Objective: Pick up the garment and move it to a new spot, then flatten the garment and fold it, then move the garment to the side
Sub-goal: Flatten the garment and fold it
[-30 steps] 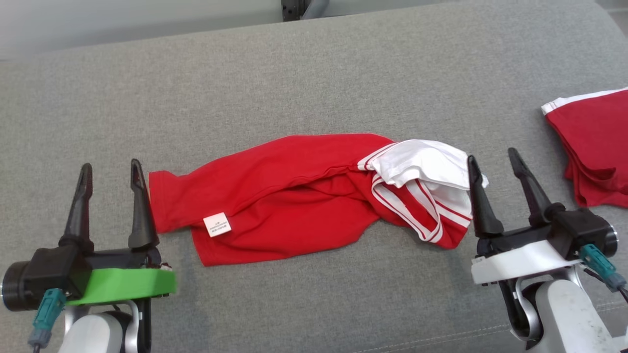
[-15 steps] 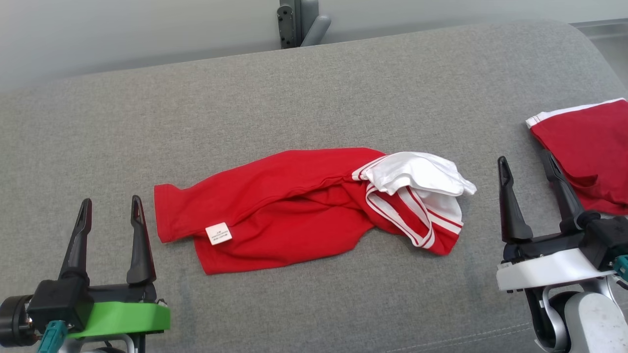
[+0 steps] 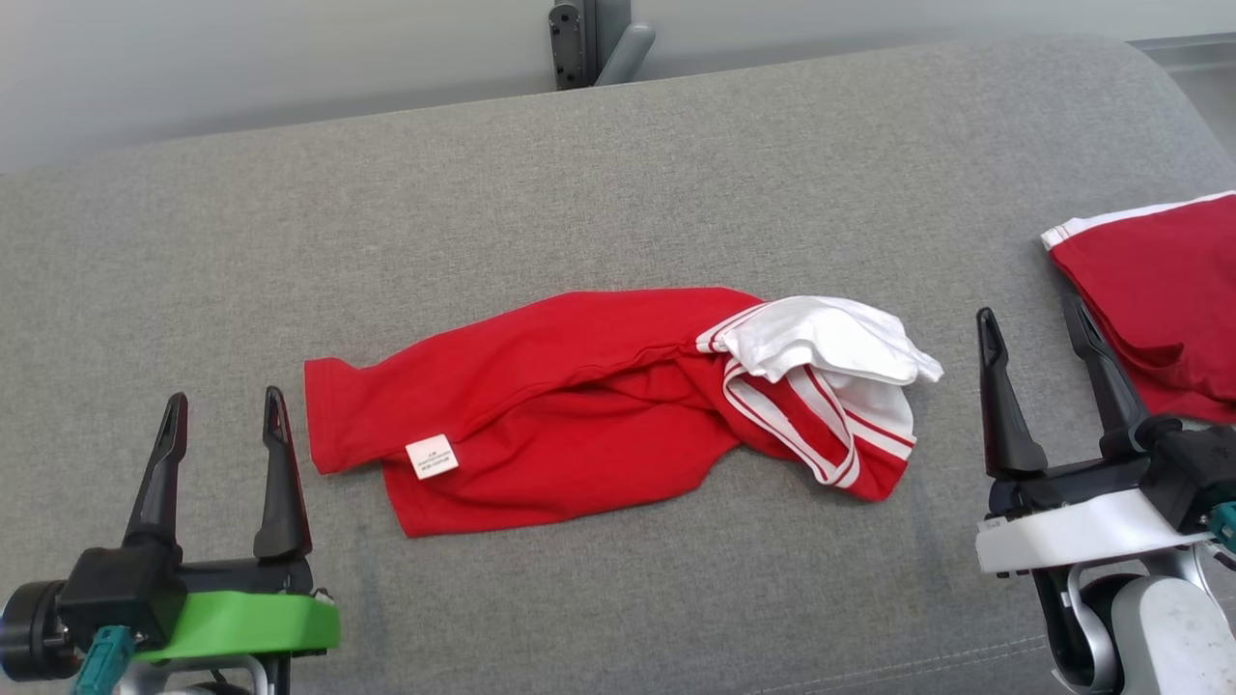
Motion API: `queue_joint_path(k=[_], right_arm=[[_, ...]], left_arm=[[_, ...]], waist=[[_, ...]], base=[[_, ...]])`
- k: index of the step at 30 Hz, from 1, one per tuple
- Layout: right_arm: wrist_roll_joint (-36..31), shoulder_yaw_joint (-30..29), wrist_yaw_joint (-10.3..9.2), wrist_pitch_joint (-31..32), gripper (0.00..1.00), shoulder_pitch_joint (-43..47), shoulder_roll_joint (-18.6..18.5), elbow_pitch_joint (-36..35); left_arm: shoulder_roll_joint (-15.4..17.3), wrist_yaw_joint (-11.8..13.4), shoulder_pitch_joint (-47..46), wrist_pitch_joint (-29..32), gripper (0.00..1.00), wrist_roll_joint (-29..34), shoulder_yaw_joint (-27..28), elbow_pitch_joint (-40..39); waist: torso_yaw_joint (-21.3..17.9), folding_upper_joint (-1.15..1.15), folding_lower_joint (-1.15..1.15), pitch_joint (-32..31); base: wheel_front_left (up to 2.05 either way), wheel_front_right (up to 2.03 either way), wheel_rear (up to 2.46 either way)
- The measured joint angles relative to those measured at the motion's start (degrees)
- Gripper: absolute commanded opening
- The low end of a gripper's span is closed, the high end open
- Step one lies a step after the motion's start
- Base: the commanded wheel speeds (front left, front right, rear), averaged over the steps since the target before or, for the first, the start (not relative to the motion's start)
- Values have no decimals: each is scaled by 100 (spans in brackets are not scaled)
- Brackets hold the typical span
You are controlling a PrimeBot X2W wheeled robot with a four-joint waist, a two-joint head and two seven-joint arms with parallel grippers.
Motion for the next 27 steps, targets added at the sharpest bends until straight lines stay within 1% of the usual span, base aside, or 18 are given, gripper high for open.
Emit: queue_joint_path(k=[2, 5, 7, 11, 14, 17, 25, 27], right_arm=[[1, 0, 0, 14, 100, -1, 5, -18], [2, 43, 0, 63, 100, -16, 2, -29], [5, 113, 0, 83, 100, -66, -4, -22], [59, 267, 0, 78, 100, -198, -3, 43], [86, 327, 0, 53, 100, -244, 12, 135], [102, 360, 0, 21, 100, -249, 31, 216], [93, 342, 0, -70, 100, -293, 43, 356], [90, 339, 0, -73, 100, -300, 47, 374]], left_arm=[[0, -19, -63, 34, 100, -47, -10, 41], [-1, -201, -387, 267, 100, -190, -92, 175], [15, -342, -632, 566, 100, -308, -160, 436], [1, -653, -932, 1042, 100, -778, -202, 1155], [-69, -842, -1043, 1219, 100, -1147, -156, 1708], [-141, -976, -1113, 1267, 100, -1391, -83, 2042], [-129, -1104, -1149, 1301, 100, -1562, -43, 2335], [-121, -1102, -1148, 1248, 36, -1546, -45, 2281]], waist=[[6, 0, 0, 36], [26, 0, 0, 127], [35, 0, 0, 207], [9, 0, 0, 382], [-49, 0, 0, 505], [-128, 0, 0, 601], [-258, 0, 0, 765], [-263, 0, 0, 769]], base=[[0, 0, 0], [0, 0, 0], [0, 0, 0], [0, 0, 0], [0, 0, 0], [0, 0, 0], [0, 0, 0], [0, 0, 0]])
